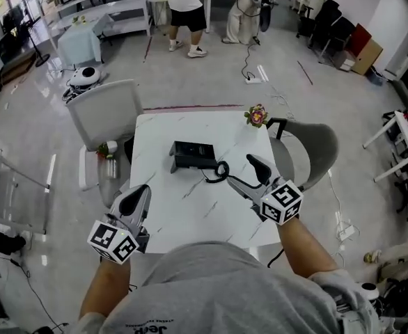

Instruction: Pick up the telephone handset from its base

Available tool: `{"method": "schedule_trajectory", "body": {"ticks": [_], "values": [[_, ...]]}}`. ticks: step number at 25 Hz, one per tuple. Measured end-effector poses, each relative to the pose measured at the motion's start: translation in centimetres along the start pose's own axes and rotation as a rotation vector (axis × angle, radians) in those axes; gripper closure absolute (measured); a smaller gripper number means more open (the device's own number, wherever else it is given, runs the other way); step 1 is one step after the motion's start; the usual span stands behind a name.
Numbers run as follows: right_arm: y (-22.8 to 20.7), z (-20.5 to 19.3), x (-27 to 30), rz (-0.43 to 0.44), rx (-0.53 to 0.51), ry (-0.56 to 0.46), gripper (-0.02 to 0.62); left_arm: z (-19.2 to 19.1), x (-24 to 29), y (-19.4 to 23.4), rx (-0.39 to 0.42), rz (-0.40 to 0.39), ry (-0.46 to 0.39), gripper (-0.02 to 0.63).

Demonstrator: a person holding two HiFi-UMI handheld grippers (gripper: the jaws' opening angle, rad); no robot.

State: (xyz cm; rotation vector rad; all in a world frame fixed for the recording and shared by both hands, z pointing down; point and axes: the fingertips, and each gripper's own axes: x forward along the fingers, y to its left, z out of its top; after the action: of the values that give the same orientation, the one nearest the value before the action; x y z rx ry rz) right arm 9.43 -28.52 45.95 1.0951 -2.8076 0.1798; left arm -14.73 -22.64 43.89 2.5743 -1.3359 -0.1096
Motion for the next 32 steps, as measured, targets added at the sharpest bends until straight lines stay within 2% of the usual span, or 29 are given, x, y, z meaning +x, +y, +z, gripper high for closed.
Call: {"method": "schedule_trajectory", "body": {"ticks": [4, 8, 14, 19, 25, 32], "values": [[-3.0, -1.7, 2.6, 0.103, -0.051, 0.047, 0.252, -1.6, 2.7, 0.1, -0.033, 0.075, 0.024, 0.555], [-4.0, -4.7, 5.0, 0.142, -0.133, 0.129, 0.252, -2.7, 4.1, 1.4, -0.026, 0.097, 0.054, 0.555], [-3.1, -9.5, 10.6, 0.138, -0.291, 0.254, 0.253, -6.0, 6.0, 5.6, -0.004, 0.022, 0.107, 0.555], [-2.2, -15.4, 14.4, 0.132, -0.389, 0.382, 0.253, -8.7, 7.7, 7.7, 0.012, -0.053, 0.155, 0.555], [-3.0, -20.7, 18.1, 0.125, -0.472, 0.455, 0.255, -12.1, 9.4, 9.1, -0.006, -0.031, 0.165, 0.555], [-3.2, -23.5, 20.8, 0.127, -0.547, 0.475, 0.258, -15.0, 10.0, 10.9, -0.052, -0.001, 0.180, 0.555]]}}
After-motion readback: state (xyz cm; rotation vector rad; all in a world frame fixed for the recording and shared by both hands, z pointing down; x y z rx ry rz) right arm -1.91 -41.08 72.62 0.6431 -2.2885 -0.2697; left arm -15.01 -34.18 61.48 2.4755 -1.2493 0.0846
